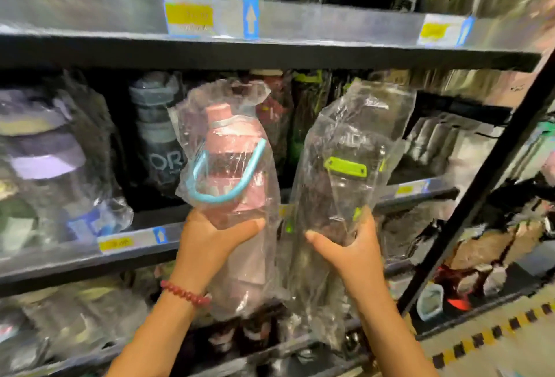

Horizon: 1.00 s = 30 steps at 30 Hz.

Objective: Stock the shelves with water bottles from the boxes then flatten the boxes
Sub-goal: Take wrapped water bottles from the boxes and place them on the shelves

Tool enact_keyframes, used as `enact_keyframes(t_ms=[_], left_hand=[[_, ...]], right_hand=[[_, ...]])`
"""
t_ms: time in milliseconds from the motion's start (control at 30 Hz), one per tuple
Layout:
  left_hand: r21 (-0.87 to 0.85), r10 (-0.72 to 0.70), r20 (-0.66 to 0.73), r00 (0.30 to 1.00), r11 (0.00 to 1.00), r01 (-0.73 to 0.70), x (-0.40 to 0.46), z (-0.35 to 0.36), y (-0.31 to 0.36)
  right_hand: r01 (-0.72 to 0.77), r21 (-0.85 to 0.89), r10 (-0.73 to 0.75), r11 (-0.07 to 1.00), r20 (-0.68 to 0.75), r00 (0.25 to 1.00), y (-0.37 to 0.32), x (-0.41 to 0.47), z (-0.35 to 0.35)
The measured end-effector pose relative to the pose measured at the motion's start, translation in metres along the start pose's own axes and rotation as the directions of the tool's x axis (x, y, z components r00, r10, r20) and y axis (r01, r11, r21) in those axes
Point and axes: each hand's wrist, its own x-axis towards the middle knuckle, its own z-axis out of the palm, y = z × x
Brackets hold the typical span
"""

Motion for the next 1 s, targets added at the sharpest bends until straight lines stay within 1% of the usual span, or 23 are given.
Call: enact_keyframes(t_ms=[200,333,467,567,700,833,1000], left_hand=[[-0.069,-0.035,-0.137,0.990,0.997,0.026,0.033,-0.013,0.007],[-0.091,-0.045,-0.252,0.967,0.996,0.022,0.041,-0.025,0.015],[-0.087,-0.029,-0.285,0.958,0.996,0.004,0.043,-0.036,0.021],[-0.043,0.013,-0.297,0.955,0.999,-0.027,0.043,-0.040,0.028],[-0.053,0.045,-0.278,0.960,0.997,-0.062,0.052,-0.050,0.037],[0.085,0.099,-0.258,0.961,0.993,-0.079,0.062,-0.062,0.043],[0.134,0.141,-0.340,0.930,0.986,-0.101,0.077,-0.063,0.036]], right_hand=[[-0.037,0.161,0.011,0.986,0.160,0.987,-0.004,0.059,0.014],[-0.068,0.185,0.017,0.980,0.269,0.963,-0.007,0.082,0.031],[-0.101,0.216,0.025,0.971,0.327,0.945,-0.009,0.092,0.055],[-0.146,0.271,0.040,0.951,0.364,0.931,-0.009,0.098,0.071],[-0.200,0.399,0.039,0.895,0.377,0.925,-0.012,0.107,0.082],[-0.193,0.513,0.006,0.836,0.344,0.939,-0.018,0.114,0.087],[-0.165,0.565,0.018,0.809,0.255,0.967,-0.022,0.115,0.095]])
